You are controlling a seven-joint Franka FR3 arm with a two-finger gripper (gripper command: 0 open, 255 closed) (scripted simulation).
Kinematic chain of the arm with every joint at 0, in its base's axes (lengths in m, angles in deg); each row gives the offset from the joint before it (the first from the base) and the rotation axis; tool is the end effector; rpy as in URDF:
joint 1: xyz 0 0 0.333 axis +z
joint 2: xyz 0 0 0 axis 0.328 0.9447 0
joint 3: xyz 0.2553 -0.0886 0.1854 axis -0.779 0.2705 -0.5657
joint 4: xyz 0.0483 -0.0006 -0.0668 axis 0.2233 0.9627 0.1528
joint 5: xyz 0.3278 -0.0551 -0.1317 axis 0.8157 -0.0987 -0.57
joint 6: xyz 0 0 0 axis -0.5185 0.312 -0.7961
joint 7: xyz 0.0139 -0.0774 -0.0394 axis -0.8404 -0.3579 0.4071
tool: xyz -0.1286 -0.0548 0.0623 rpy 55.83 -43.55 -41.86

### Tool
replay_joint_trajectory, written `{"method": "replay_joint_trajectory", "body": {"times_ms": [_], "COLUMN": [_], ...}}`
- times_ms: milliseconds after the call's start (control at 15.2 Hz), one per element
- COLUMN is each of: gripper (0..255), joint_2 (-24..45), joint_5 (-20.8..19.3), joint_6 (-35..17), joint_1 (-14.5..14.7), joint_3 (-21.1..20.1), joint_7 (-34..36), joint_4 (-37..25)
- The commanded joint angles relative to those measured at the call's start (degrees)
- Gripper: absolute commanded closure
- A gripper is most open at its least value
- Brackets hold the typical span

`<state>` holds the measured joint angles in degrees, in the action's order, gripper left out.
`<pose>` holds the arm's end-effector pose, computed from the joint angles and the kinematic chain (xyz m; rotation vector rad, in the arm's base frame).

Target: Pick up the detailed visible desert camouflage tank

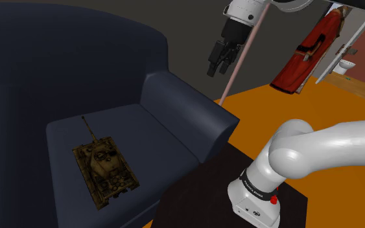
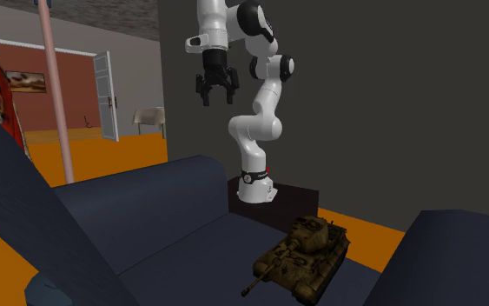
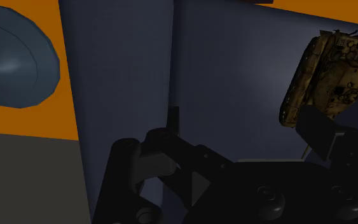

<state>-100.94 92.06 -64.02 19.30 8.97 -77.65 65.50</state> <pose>0.2652 0.0258 0.5530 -3.0629 -0.0155 -0.0473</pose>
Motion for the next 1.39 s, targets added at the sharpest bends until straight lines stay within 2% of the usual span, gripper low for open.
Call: {"method": "replay_joint_trajectory", "body": {"times_ms": [0,726,1056,1320], "gripper": [0,0,0,0], "joint_2": [0.00,14.30,23.52,31.86], "joint_5": [0.00,5.30,5.32,3.60], "joint_6": [0.00,-14.87,-21.18,-25.61], "joint_1": [0.00,2.27,2.60,2.64], "joint_3": [0.00,-12.00,-17.13,-20.88], "joint_7": [0.00,12.97,19.24,24.83], "joint_4": [0.00,0.63,-2.20,-5.82]}}
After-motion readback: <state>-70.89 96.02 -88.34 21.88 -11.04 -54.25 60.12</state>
